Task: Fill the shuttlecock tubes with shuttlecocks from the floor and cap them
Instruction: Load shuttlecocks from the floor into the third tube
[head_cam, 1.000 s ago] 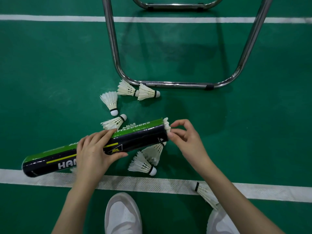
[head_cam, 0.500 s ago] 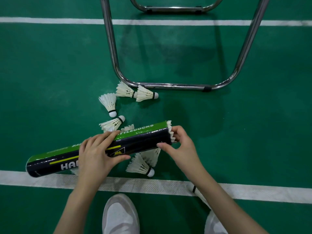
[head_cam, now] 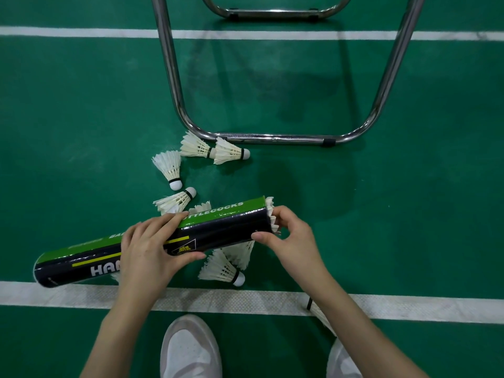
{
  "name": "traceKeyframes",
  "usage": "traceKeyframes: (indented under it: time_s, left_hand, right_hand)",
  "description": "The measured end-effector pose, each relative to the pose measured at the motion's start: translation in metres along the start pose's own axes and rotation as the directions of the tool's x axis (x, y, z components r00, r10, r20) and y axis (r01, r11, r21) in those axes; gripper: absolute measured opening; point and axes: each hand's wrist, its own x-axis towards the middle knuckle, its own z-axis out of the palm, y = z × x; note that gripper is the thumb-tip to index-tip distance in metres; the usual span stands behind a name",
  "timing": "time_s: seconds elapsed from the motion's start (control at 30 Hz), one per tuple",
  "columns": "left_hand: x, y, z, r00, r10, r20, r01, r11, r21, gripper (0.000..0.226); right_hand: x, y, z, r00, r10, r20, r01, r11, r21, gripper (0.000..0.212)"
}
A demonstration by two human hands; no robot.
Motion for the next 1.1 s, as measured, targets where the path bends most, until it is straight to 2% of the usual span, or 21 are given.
traceKeyframes:
  time_s: [0.17, 0.37, 0.67, 0.77, 0.97, 1.1]
  left_hand:
    - [-0.002, 0.000, 0.001, 1.000, 0.015, 0.009, -0.015, 1.000, 0.002, 0.084]
    - [-0.003, 0.001, 0.001, 1.000, 0.028, 0.006, -0.028, 0.999, 0.020, 0.084]
    - [-0.004, 0.002, 0.003, 0.999, 0.047, 0.015, -0.048, 0.998, 0.029, 0.084]
    - [-0.004, 0.001, 0.006, 0.998, 0.058, 0.027, -0.059, 0.997, 0.039, 0.083]
    - [-0.004, -0.016, 0.004, 1.000, -0.005, 0.009, 0.005, 0.997, 0.080, 0.085]
    - [-0.005, -0.029, -0.001, 0.999, -0.044, -0.015, 0.045, 0.992, 0.115, 0.085]
  right_hand:
    - [-0.001, 0.003, -0.002, 0.999, 0.009, 0.031, -0.009, 1.000, 0.011, 0.029]
    - [0.000, 0.007, -0.004, 0.986, 0.022, 0.164, -0.017, 0.999, -0.032, 0.027]
    - [0.001, 0.011, -0.011, 0.969, 0.061, 0.241, -0.055, 0.998, -0.028, 0.028]
    - [0.000, 0.016, -0.013, 0.970, 0.066, 0.235, -0.062, 0.998, -0.025, 0.025]
    - [-0.006, 0.033, -0.017, 0.995, 0.033, 0.096, -0.041, 0.996, 0.078, 0.025]
    - [-0.011, 0.046, -0.014, 0.990, 0.084, 0.117, -0.088, 0.996, 0.032, 0.023]
